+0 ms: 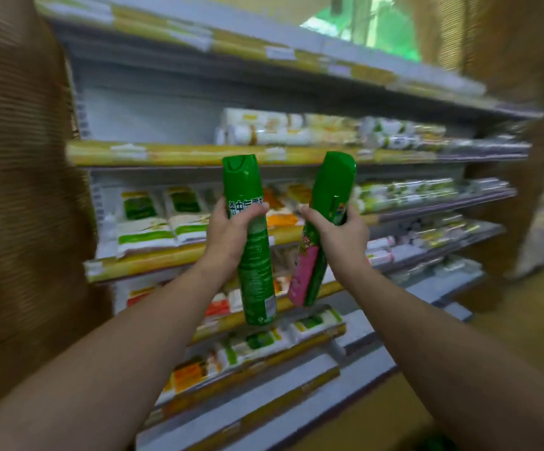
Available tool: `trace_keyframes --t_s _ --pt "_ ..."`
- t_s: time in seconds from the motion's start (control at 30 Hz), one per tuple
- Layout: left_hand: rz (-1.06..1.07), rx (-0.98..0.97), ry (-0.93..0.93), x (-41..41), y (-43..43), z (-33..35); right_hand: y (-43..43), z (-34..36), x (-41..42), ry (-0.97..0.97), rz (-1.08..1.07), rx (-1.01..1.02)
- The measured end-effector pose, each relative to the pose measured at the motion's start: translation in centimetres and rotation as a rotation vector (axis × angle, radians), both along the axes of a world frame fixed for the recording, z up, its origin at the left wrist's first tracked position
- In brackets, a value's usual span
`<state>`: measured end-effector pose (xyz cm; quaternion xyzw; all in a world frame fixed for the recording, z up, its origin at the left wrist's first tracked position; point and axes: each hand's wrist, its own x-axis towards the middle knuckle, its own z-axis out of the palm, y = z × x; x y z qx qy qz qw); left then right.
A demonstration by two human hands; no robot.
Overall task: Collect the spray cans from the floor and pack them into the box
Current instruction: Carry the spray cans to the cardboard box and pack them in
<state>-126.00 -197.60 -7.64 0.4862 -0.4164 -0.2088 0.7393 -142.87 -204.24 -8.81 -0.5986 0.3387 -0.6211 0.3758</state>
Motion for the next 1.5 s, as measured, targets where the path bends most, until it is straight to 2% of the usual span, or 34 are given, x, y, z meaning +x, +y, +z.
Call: trace_keyframes --t_s 0.1,0.17,0.47,0.7,1.0,1.13,1.5 --pt "-0.161 0.009 0.108 -6.4 -3.3 1.1 -2.2 0.8 -6.6 -0.027 -0.072 0.015" --pt "-0.242 0.0 0.112 -10.9 -5.2 1.3 -3.7 0.7 -10.8 -0.025 -0.121 0.031" --pt "-0.427 0.041 -0.041 -27.9 -14.3 -0.2 -8.4 -0.9 -27.3 0.06 -0.355 0.025" --pt "-0.663 0.107 -0.094 -37.8 -22.2 -1.7 -13.5 -3.1 -37.2 0.033 -0.5 0.062" --pt "-0.909 0.181 -0.142 -47.0 -36.4 -4.8 -23.8 -5.8 -45.4 0.018 -0.693 0.091" --pt "-1.001 0.215 -0.248 -50.4 -43.9 -7.6 -28.9 -8.1 -48.7 0.022 -0.789 0.163" --pt "-1.007 0.371 -0.335 -56.1 -56.9 -17.9 -38.8 -18.1 -54.2 0.031 -0.929 0.393"
